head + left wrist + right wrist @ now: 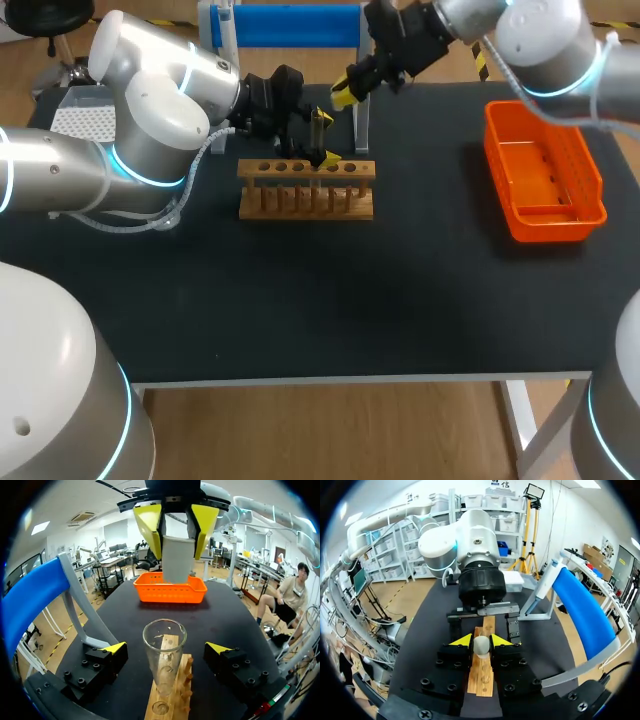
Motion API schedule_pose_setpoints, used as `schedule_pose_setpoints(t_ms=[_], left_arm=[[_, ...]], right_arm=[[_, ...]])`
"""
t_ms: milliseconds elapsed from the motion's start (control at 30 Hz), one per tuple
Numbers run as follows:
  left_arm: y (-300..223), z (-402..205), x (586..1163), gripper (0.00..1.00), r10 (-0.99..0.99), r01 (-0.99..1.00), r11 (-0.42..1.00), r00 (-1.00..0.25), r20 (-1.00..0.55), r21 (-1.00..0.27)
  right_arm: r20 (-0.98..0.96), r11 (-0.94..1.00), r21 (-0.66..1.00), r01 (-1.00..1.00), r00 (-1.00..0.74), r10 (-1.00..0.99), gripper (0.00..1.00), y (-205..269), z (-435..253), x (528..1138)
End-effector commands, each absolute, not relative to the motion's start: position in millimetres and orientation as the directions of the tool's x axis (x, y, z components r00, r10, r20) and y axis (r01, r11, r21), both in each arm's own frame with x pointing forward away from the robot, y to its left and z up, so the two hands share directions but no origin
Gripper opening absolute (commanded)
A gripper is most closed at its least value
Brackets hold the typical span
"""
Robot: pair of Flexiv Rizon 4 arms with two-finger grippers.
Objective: Invert the test tube, pick up the pipette, mount the tip to pipette, aspirate from beaker and dispense into the tube, eject the tip, return the pipette, and cap with the stopper.
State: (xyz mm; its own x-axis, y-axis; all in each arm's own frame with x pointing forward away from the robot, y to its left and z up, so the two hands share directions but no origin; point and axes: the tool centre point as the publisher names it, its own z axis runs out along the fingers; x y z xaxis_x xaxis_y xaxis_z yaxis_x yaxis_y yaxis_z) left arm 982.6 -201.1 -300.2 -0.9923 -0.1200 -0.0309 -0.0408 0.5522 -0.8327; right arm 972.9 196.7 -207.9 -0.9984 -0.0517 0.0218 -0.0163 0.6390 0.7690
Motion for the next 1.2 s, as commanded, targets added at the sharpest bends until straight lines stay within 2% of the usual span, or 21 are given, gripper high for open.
schedule_pose_setpoints(t_ms=[33, 1200], left_arm=[[-201.2, -299.6, 984.0, 1.00, -0.116, -0.042, 0.555, -0.993, -0.027, -0.831], [-201.2, -299.6, 984.0, 1.00, -0.116, -0.042, 0.555, -0.993, -0.027, -0.831]], right_arm=[[0.035, 0.648, 0.761, -0.019, -0.997, -0.070, 0.00, 204.3, -207.6, 978.1], [0.069, 0.652, 0.758, -0.017, -0.992, -0.107, 0.00, 228.2, -227.5, 980.8]])
